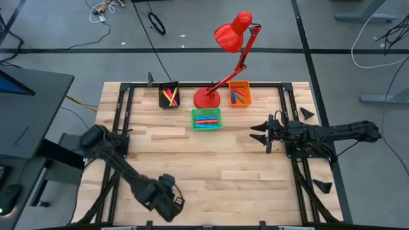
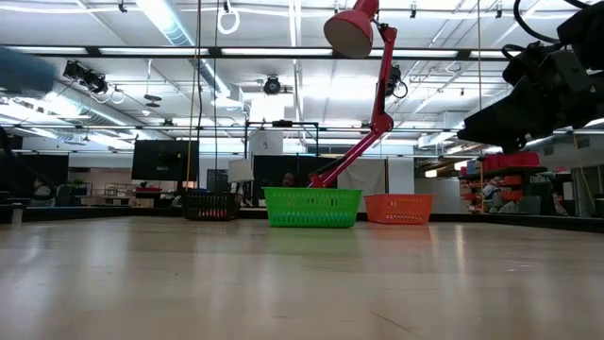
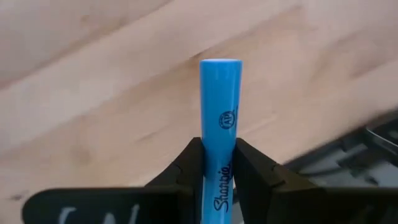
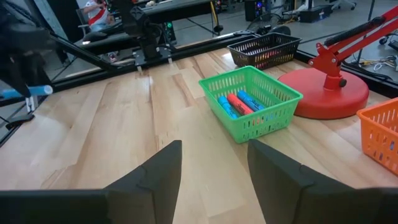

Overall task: Pick & Place Markers
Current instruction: Put the big blue highlighter into the green basket

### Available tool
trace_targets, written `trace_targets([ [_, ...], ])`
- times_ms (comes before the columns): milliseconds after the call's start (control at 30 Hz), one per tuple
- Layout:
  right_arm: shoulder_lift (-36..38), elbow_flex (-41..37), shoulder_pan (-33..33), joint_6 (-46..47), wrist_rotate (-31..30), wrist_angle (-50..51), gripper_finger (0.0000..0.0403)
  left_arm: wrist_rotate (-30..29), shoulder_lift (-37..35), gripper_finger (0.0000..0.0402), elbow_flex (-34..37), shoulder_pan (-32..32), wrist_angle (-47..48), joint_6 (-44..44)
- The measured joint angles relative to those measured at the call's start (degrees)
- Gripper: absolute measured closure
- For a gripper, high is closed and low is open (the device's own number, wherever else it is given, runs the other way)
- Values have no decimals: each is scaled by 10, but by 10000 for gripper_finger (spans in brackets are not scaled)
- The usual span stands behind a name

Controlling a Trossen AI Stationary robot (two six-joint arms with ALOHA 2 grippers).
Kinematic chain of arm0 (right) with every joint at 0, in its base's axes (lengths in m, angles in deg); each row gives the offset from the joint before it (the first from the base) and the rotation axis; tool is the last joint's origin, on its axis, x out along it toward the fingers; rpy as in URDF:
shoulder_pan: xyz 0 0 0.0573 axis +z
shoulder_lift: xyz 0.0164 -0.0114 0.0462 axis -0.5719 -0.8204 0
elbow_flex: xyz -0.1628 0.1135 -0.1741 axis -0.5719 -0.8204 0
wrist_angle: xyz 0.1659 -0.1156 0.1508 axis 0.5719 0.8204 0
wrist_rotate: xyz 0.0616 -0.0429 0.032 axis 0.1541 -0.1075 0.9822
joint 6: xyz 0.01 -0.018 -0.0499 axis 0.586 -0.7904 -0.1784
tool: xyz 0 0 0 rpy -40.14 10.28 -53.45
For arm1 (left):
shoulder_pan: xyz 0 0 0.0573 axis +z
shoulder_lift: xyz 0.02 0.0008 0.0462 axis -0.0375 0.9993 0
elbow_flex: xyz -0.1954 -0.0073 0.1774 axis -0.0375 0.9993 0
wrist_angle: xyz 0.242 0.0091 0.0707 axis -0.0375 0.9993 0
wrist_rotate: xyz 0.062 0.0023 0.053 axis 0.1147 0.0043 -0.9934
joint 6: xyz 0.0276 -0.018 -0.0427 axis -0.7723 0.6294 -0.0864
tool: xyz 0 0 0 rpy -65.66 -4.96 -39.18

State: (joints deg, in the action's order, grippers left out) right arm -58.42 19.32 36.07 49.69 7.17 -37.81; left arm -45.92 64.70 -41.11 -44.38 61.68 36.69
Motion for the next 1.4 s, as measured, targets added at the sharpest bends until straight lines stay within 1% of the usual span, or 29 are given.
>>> trace_targets([
  [267,0,0,0,0,0,0,218,38,-59,333,0,67,0,-208],
  [433,0,0,0,0,0,0,218,69,-82,333,0,110,0,-347],
  [600,0,0,0,0,0,0,218,96,-93,333,0,148,1,-477],
  [867,0,0,0,0,0,0,218,162,-93,333,0,198,7,-688],
  [1033,0,0,0,0,0,0,218,171,-93,333,0,236,32,-809],
  [1100,0,0,0,0,0,0,218,173,-93,333,0,254,38,-852],
  [1200,0,0,0,0,0,0,218,192,-93,333,0,283,40,-903],
  [1400,0,0,0,0,0,0,218,213,-92,333,0,337,50,-982],
])
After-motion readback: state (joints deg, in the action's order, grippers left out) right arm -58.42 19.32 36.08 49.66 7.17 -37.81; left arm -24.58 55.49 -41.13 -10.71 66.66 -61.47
